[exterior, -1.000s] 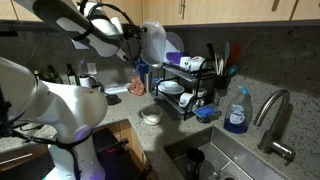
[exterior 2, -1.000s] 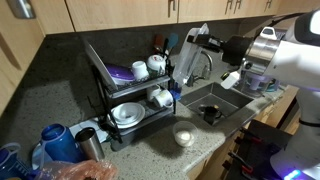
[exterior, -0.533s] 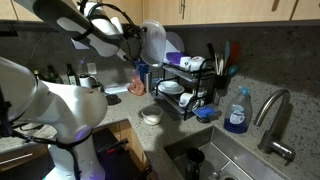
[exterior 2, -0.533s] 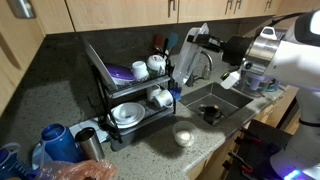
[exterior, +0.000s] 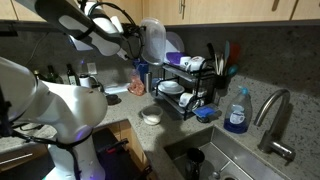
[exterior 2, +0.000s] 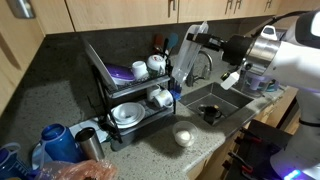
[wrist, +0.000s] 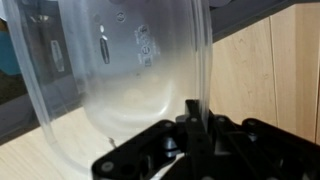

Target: Pour the contents from the left bowl to the right bowl

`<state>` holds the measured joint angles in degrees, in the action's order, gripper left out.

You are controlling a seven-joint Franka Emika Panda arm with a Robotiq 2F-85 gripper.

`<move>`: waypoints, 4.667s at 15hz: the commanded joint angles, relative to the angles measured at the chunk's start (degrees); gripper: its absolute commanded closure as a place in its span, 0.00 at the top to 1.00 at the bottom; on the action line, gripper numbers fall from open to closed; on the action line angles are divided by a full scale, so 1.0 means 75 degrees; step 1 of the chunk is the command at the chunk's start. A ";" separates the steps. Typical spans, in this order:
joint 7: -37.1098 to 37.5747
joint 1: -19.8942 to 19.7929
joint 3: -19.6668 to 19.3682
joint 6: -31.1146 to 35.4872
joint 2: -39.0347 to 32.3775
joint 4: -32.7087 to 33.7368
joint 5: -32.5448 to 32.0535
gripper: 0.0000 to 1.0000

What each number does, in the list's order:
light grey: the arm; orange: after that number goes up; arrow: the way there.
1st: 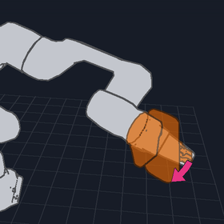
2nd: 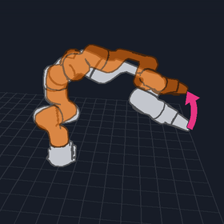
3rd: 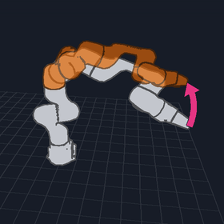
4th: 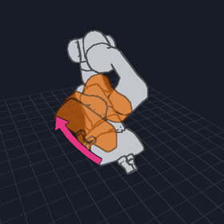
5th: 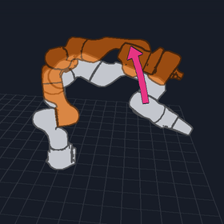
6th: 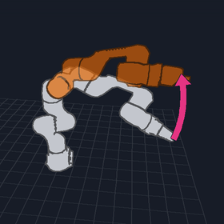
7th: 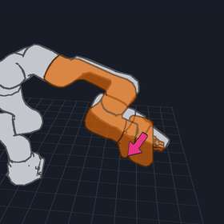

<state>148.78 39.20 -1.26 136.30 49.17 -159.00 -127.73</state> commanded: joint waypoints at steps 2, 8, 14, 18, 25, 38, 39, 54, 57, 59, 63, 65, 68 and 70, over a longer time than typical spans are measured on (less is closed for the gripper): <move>0.0028 -0.0107 0.0087 0.0016 0.0040 0.0009 -0.0279 0.01; 0.0001 -0.0133 0.0175 -0.0187 0.0025 0.0002 -0.0513 0.01; -0.0023 -0.0136 0.0327 -0.0480 0.0037 0.0002 -0.0588 0.01; -0.0035 -0.0131 0.0433 -0.0663 0.0033 0.0000 -0.0577 0.01; -0.0028 -0.0049 0.0384 -0.0465 -0.0021 0.0000 -0.0455 0.01; 0.0008 0.2062 -0.1191 0.0116 -0.0372 -0.0032 0.1342 0.01; 0.0007 0.2353 -0.1395 0.0092 -0.0399 -0.0034 0.1424 0.01; 0.0007 0.7210 -0.6198 -0.0054 -0.0233 -0.0054 0.1144 0.01; 0.0007 0.8017 -0.7113 -0.0116 -0.0082 -0.0052 0.0976 0.01; 0.0007 0.8610 -0.7779 -0.0237 0.0119 -0.0049 0.0870 0.01; 0.0007 0.9591 -0.8907 -0.0460 0.0652 -0.0039 0.0634 0.01; 0.0007 0.9971 -0.9353 -0.0565 0.0893 -0.0035 0.0526 0.01; 0.0007 1.0517 -0.9903 -0.0643 0.1173 0.0012 0.0508 0.01; 0.0007 1.0869 -1.0191 -0.0664 0.1277 0.0125 0.0521 0.01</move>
<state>148.83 116.83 -74.99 132.99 56.39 -159.14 -122.96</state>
